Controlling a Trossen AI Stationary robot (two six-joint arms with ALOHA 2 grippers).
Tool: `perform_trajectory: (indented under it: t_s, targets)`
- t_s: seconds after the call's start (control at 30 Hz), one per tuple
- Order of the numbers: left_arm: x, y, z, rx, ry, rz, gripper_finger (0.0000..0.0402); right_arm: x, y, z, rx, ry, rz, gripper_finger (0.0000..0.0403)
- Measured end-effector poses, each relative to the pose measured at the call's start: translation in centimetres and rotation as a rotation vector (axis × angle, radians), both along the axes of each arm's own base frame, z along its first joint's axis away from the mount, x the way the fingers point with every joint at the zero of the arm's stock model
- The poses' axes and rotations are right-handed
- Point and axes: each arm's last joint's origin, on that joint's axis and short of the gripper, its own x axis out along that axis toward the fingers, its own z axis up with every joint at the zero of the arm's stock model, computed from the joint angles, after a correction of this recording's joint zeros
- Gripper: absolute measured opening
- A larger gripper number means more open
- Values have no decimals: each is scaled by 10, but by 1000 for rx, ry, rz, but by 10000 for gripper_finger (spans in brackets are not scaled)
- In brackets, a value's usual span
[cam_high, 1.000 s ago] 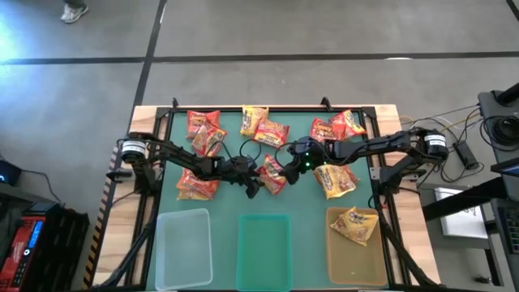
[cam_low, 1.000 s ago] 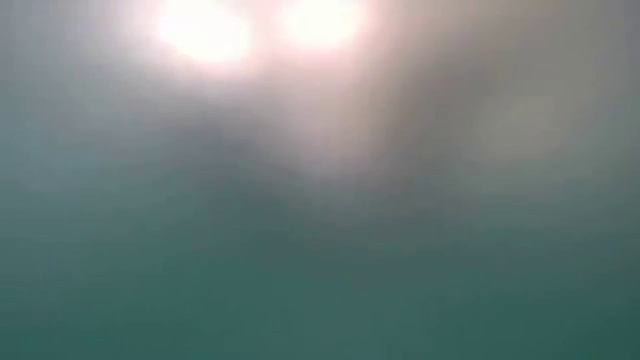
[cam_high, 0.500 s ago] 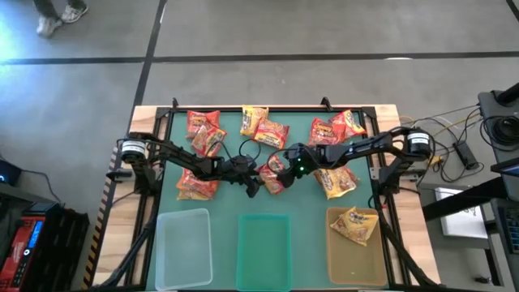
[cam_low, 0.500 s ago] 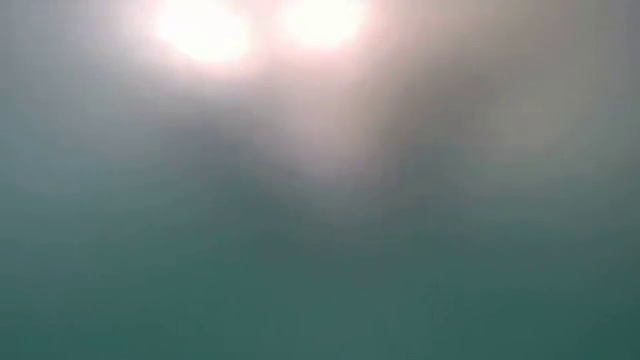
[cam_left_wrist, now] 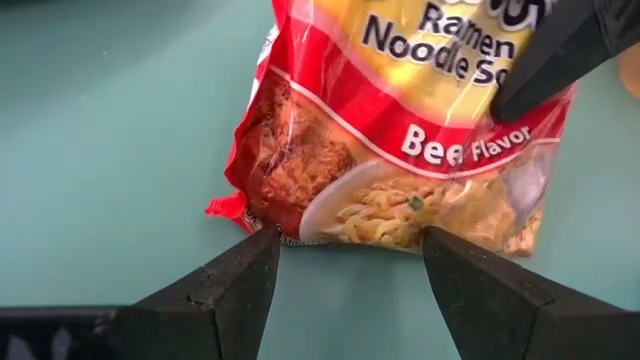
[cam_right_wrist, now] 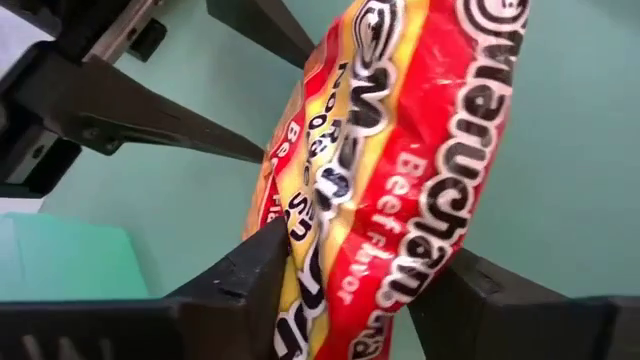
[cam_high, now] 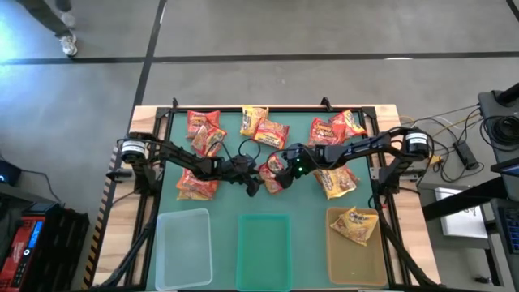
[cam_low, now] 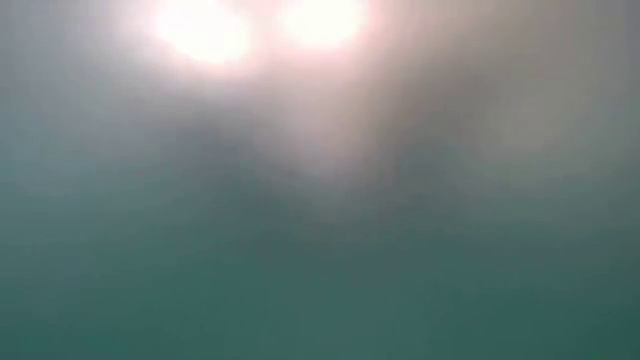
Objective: Sort Maruchan noodles
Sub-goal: Put the red noodle pack into the green bin
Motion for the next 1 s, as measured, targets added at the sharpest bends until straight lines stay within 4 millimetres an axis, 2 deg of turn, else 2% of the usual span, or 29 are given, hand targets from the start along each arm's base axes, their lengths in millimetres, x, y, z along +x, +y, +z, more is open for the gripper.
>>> perform_trajectory:
  t_s: [0.2, 0.53, 0.77, 1.0]
  targets:
    - [0, -1, 5, -17, -20, -24, 233, -1, 0, 3, -13, -5, 15, 126]
    - [-9, -3, 36, 5, -42, -78, 233, -4, 1, 8, -67, -3, 63, 122]
    - [-28, -4, 52, 14, -43, -81, 233, -6, 3, 13, -64, -28, 150, 121]
    - [-56, -5, 63, 11, -65, -54, 233, -7, 15, 31, -95, -99, 218, 121]
